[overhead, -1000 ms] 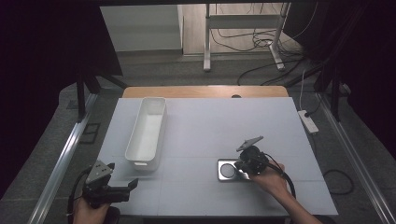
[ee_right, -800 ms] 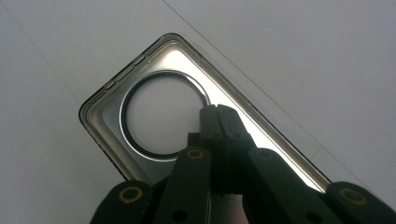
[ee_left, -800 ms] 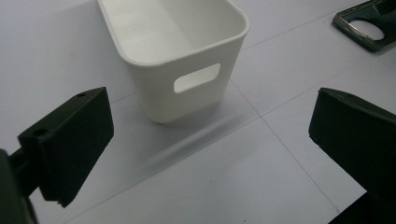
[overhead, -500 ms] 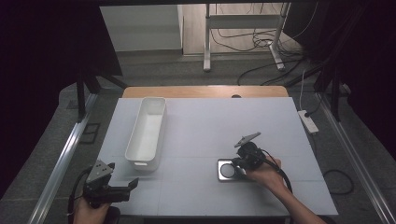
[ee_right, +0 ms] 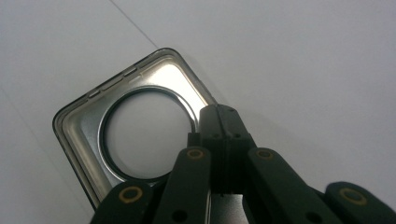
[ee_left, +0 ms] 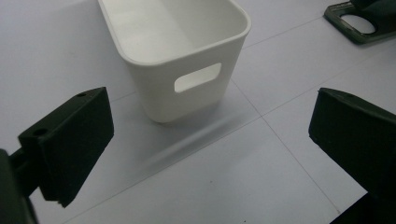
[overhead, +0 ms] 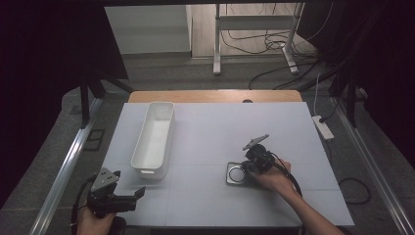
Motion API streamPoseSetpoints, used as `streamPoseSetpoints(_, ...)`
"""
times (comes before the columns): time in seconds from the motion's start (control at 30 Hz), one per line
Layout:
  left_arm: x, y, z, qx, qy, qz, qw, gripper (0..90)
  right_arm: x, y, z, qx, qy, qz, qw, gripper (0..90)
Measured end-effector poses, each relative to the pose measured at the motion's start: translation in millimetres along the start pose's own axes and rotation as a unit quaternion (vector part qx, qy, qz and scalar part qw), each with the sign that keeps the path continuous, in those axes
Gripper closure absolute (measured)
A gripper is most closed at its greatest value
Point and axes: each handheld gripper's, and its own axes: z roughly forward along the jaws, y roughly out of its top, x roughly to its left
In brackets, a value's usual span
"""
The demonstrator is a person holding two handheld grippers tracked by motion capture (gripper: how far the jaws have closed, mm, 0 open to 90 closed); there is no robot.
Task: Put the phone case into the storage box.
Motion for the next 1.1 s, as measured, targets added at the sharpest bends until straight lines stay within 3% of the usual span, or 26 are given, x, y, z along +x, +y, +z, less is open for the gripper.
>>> streamPoseSetpoints(0.4, 0.0, 0.3, 0.4, 0.002, 0.0, 0.0, 1.0, 1.1, -6.0, 6.3, 4.0, -0.002, -0.012, 0.004, 0.9999, 89.5)
streamPoseSetpoints(1.1, -0.4, 0.4, 0.7, 0.003, 0.0, 0.003, 1.0, 1.2, -30.9, 0.9, -0.9, -0.007, -0.042, 0.062, 0.9972, 89.5)
